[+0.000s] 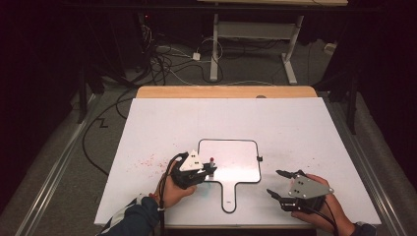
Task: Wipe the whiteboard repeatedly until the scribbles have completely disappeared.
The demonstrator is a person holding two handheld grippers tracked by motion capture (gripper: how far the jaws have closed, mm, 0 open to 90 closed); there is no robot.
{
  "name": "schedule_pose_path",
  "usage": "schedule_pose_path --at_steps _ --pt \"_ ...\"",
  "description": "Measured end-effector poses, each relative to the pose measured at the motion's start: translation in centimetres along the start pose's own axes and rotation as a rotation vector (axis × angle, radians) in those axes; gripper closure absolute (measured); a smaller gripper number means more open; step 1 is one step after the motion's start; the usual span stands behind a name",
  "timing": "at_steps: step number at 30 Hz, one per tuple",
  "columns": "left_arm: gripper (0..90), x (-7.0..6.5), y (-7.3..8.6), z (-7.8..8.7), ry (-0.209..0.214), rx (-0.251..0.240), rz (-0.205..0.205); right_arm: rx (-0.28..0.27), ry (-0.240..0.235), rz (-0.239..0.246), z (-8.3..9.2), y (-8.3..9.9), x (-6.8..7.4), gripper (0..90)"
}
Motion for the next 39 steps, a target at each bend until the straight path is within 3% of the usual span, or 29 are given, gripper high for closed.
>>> schedule_pose_path --at_steps 5,12,16,21,25,28,35,37,39 --pt "78.8 1.0 0.1 -0.1 -0.025 -0.010 0.003 0.006 -0.006 0.005 -0.2 -0.1 0.2 36.4" --pt "78.8 3.7 0.7 -0.1 -0.075 -0.049 0.066 0.004 -0.005 0.007 -0.3 -0.1 0.0 36.3" --pt "78.8 3.3 0.9 0.1 -0.050 -0.051 0.073 0.003 -0.007 0.007 -0.3 0.0 0.1 36.4" --pt "78.8 1.5 1.0 0.7 -0.015 -0.032 0.050 0.000 -0.003 0.006 -0.1 -0.1 0.0 36.3" --pt "78.8 0.7 1.6 1.4 0.021 -0.040 0.057 0.002 -0.004 0.007 -0.2 -0.1 0.1 36.3" --pt "78.9 0.4 1.7 1.6 0.016 -0.034 0.041 0.000 -0.005 0.008 -0.2 -0.2 0.1 36.3" --pt "78.9 1.3 0.5 -0.3 0.052 -0.056 0.050 0.002 -0.013 0.015 -0.4 -0.3 0.2 36.4" --pt "78.9 1.4 -0.3 -1.2 0.041 -0.044 0.014 0.001 -0.015 0.016 -0.5 -0.3 0.2 36.4" --pt "78.9 1.6 -0.8 -2.0 0.040 -0.045 0.007 0.002 -0.015 0.015 -0.5 -0.2 0.2 36.4"
Point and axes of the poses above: each handheld gripper's, and its own axes: z roughly backward along the jaws, y roughly out of its underside, x roughly to its left, the point moved 2 cm from there along -z, roughly forward along the jaws, and after that the axes turned 2 degrees about y, right-handed, at the moved point
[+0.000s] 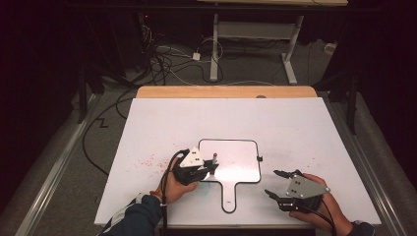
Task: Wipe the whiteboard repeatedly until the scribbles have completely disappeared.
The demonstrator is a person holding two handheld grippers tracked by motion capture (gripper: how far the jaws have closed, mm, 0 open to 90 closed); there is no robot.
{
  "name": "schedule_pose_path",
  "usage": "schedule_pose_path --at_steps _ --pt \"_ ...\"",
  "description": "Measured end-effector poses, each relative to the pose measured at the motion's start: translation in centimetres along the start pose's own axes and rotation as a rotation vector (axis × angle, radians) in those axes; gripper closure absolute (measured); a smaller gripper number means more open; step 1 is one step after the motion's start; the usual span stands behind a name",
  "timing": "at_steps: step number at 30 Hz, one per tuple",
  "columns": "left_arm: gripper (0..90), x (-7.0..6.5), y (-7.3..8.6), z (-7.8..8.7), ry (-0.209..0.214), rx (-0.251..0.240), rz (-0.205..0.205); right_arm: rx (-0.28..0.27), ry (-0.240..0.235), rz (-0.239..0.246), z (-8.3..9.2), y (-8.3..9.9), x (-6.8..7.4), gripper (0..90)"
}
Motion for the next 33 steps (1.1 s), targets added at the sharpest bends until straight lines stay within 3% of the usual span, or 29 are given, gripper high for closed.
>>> schedule_pose_path --at_steps 10,24,33 --pt "78.8 0.7 -0.6 -0.9 -0.012 -0.004 0.007 0.001 0.007 -0.002 0.2 0.2 -0.1 36.3" --pt "78.9 -0.8 2.1 2.8 0.001 0.004 0.006 0.001 0.012 -0.001 0.3 0.1 -0.1 36.3" --pt "78.8 -1.3 1.9 3.1 0.001 0.020 0.006 -0.003 0.017 -0.003 0.3 0.1 -0.2 36.3"
Point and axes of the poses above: each handheld gripper's, and its own axes: z roughly backward along the jaws, y roughly out of its underside, x roughly to its left, the point moved 2 cm from there along -z, roughly forward along the jaws, and after that the axes turned 2 degrees about y, right-handed, at the moved point
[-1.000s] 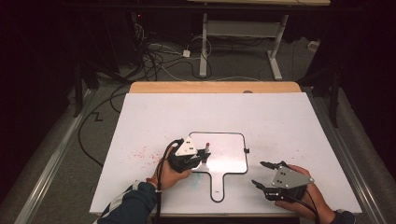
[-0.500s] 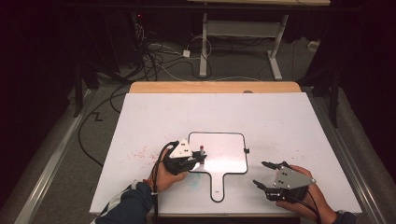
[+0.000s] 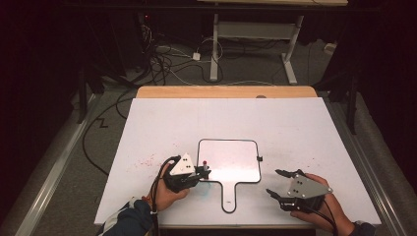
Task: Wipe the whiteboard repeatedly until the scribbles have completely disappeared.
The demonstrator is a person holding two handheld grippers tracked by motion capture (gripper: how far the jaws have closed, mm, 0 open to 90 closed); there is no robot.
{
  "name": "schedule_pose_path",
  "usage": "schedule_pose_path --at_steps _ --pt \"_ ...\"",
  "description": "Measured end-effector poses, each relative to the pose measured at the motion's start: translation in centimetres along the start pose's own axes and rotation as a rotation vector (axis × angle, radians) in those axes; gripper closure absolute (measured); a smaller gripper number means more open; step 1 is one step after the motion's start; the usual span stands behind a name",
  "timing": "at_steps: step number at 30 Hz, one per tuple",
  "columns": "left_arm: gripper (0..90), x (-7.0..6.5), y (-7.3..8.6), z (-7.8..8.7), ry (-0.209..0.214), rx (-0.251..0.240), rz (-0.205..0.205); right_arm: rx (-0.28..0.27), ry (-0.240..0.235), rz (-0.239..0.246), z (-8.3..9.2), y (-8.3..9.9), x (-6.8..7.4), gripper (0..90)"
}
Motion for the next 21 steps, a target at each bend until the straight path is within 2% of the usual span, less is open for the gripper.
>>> schedule_pose_path --at_steps 4,10,13,15,21 --pt "78.8 -0.1 -0.5 -0.2 -0.009 0.016 -0.004 -0.012 0.008 -0.008 0.0 -0.1 -0.3 36.4" --pt "78.7 0.5 -1.1 0.1 -0.017 -0.006 0.038 -0.028 0.007 -0.025 -0.4 -0.3 -0.8 36.5" --pt "78.7 0.7 -1.4 -0.2 -0.029 0.001 0.047 -0.035 0.003 -0.038 -0.5 -0.3 -1.1 36.7" --pt "78.7 0.6 -1.7 -0.5 -0.023 0.004 0.041 -0.052 -0.002 -0.061 -0.5 -0.5 -1.2 36.9" --pt "78.7 0.3 -3.0 -1.7 -0.009 0.016 0.018 -0.083 -0.010 -0.082 -0.5 -0.7 -1.4 38.0"
Point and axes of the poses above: each handheld gripper's, and its own axes: z roughly backward along the jaws, y roughly out of its underside, x roughly to its left, the point moved 2 cm from there along -z, roughly forward along the jaws, and after that the axes turned 2 degrees about y, right-handed, at the moved point
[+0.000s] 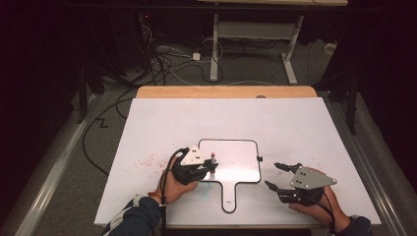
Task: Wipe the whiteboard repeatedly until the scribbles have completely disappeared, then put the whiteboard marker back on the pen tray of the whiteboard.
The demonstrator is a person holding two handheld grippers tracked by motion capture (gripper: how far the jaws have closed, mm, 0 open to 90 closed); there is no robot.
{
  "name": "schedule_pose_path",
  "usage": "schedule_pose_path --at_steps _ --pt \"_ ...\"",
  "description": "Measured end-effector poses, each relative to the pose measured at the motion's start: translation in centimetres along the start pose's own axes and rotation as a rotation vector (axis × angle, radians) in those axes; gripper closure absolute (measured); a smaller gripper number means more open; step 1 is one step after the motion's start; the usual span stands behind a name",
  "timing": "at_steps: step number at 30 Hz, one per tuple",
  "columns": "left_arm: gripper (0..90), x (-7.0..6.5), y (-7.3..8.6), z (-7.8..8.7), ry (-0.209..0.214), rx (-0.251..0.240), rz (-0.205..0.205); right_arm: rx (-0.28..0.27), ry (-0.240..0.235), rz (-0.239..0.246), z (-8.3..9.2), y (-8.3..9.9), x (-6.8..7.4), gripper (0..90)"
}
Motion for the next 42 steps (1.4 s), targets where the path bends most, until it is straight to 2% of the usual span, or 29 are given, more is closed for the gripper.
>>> schedule_pose_path --at_steps 8,13,15,16,20,23,28,33,38,40,42 --pt "78.6 -1.4 -2.6 -2.7 0.049 0.013 -0.029 -0.055 -0.007 -0.049 0.3 -0.9 -0.2 39.2" --pt "78.5 -2.5 -4.5 -4.6 0.088 0.011 -0.047 -0.126 -0.041 -0.083 0.4 -2.7 -0.4 42.2" --pt "78.6 -2.9 -5.1 -5.5 0.098 0.016 -0.046 -0.134 -0.049 -0.075 0.2 -3.3 -0.2 44.7" --pt "78.6 -3.1 -5.3 -5.8 0.105 0.021 -0.044 -0.143 -0.069 -0.082 0.1 -3.6 -0.1 45.6" --pt "78.6 -3.8 -6.0 -6.9 0.118 0.019 -0.042 -0.146 -0.095 -0.091 -0.3 -4.4 0.2 49.2" --pt "78.6 -4.2 -6.4 -7.2 0.122 0.020 -0.054 -0.140 -0.102 -0.103 -0.8 -4.5 0.1 50.2" --pt "78.5 -4.7 -6.6 -7.6 0.137 0.011 -0.053 -0.139 -0.102 -0.144 -1.0 -4.5 -0.3 59.3" --pt "78.5 -5.1 -6.8 -7.7 0.149 0.011 -0.063 -0.117 -0.096 -0.145 -1.3 -4.4 -0.4 62.7" --pt "78.4 -5.4 -7.0 -7.7 0.161 0.006 -0.068 -0.126 -0.112 -0.171 -1.6 -4.3 -0.8 80.4" --pt "77.9 -5.4 -6.9 -7.6 0.164 -0.008 -0.066 -0.125 -0.108 -0.174 -1.6 -4.4 -1.0 81.1" --pt "77.4 -5.5 -6.9 -7.5 0.159 -0.014 -0.082 -0.127 -0.115 -0.200 -1.5 -4.4 -1.3 81.3"
Point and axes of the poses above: each handheld gripper's, and its own axes: z roughly backward along the jaws, y roughly out of its underside, x roughly to its left, the point moved 2 cm from there along -z, roughly forward along the jaws, and after that the axes turned 2 degrees about y, right-handed, at the moved point
